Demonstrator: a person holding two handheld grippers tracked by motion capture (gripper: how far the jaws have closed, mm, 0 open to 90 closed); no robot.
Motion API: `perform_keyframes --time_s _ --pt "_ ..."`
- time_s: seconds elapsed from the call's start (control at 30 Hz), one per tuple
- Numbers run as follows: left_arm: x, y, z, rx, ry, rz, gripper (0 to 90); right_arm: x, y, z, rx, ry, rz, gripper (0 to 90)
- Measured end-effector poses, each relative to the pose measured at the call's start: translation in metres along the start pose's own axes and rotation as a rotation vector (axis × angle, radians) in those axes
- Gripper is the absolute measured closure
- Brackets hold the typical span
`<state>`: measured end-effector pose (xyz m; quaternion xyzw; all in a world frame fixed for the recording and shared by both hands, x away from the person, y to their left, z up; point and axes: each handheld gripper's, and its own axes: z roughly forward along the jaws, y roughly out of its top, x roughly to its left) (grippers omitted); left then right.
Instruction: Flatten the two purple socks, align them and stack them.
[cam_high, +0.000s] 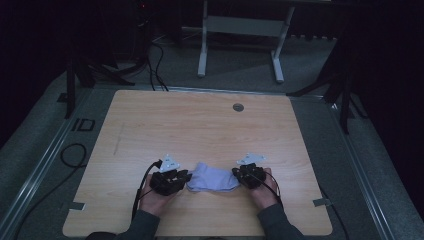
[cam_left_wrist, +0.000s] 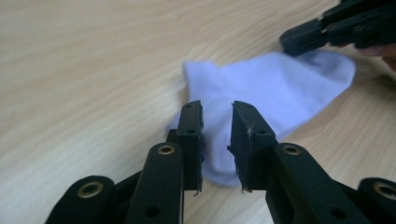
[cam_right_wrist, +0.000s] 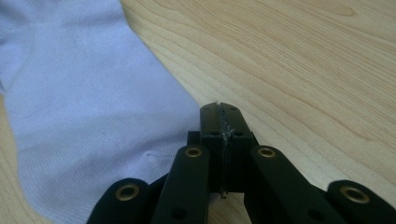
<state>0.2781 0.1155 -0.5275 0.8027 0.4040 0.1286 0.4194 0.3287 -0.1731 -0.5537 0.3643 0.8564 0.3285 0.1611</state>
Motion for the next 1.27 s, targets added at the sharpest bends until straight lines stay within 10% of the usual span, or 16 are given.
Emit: perform_keyframes --time_s 0.13,0.4,0.77,1.27 --pt "-0.008 0.004 0.013 0.023 0.004 0.075 74.7 0.0 0.0 0.0 -0.003 -0.002 0.005 89.1" --pt "-0.008 -0.005 0.035 0.176 -0.002 0.077 78.8 0.001 -0.002 -0.001 -0.01 -0.032 -0.006 89.1" --pt "-0.004 -0.006 0.038 0.15 0.011 0.062 77.6 -0.001 -0.004 -0.002 -0.029 -0.08 -0.004 76.4" --pt "0.011 -0.003 0.021 0.063 0.055 0.008 73.1 -0.039 -0.014 -0.026 -0.123 -0.054 0.159 56.9"
